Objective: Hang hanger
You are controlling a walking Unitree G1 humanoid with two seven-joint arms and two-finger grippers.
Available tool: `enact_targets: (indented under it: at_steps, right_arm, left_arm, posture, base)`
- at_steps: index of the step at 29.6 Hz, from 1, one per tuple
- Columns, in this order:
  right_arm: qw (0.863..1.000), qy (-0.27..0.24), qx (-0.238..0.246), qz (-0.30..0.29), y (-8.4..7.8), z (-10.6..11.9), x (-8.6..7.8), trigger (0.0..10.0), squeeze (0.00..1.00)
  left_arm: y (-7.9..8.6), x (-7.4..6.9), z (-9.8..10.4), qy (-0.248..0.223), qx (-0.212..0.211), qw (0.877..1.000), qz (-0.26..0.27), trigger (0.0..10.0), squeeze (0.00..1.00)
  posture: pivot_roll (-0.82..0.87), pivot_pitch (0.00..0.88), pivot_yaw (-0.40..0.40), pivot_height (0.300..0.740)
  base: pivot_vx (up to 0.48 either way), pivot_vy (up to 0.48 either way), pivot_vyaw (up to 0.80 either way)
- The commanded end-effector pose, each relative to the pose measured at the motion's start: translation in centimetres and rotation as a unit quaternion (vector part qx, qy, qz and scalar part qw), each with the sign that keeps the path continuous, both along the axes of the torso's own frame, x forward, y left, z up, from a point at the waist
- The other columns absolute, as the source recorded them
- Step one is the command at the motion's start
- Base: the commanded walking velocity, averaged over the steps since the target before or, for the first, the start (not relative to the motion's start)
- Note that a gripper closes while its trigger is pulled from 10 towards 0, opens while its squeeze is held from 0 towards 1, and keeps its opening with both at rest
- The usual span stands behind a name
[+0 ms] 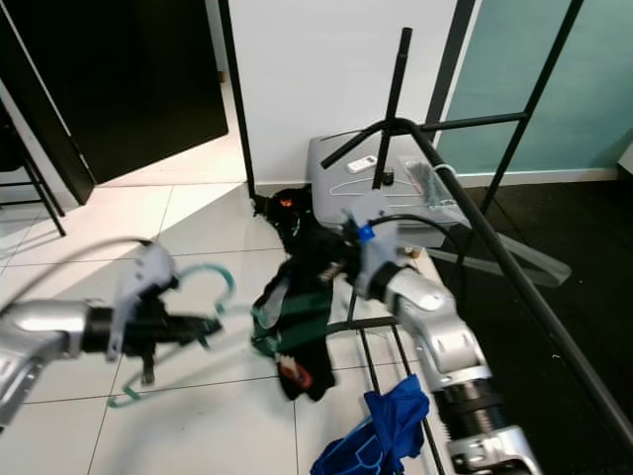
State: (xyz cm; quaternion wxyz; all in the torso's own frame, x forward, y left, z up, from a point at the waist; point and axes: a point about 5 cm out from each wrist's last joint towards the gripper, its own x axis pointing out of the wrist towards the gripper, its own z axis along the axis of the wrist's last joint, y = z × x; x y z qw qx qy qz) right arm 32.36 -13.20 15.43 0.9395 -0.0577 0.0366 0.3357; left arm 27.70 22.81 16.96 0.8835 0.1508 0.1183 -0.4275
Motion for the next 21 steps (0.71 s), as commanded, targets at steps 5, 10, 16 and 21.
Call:
enact_targets:
  at_steps: [5,10,16,21]
  right_arm:
    - [1.000,0.003,0.005,0.027,-0.4,0.5,-0.7,10.0,0.00]
    - [1.000,0.007,-0.016,-0.015,-0.2,-0.7,0.2,10.0,0.00]
    - [0.999,0.014,-0.032,-0.023,0.0,-1.6,0.7,10.0,0.00]
    - [0.999,0.012,-0.034,-0.022,0.2,-1.6,1.0,10.0,0.00]
  left_arm:
    - [4.1,-0.1,-0.9,-0.023,-0.041,0.977,0.208,10.0,0.00]
    - [6.3,-3.1,-2.0,-0.079,-0.122,0.904,0.403,10.0,0.00]
    - [7.2,-5.4,-2.7,-0.111,-0.160,0.810,0.553,10.0,0.00]
    - [6.0,-5.6,-3.4,-0.110,-0.170,0.767,0.609,10.0,0.00]
  posture:
    - [-0.04,0.066,-0.042,0.740]
    - [0.00,0.072,-0.063,0.740]
    - [0.03,0.074,-0.075,0.740]
    - [0.03,0.075,-0.077,0.740]
  base:
    - [0.000,0.000,0.00]
    - [0.000,0.000,0.00]
    - [0.000,0.000,0.40]
    - [0.000,0.000,0.79]
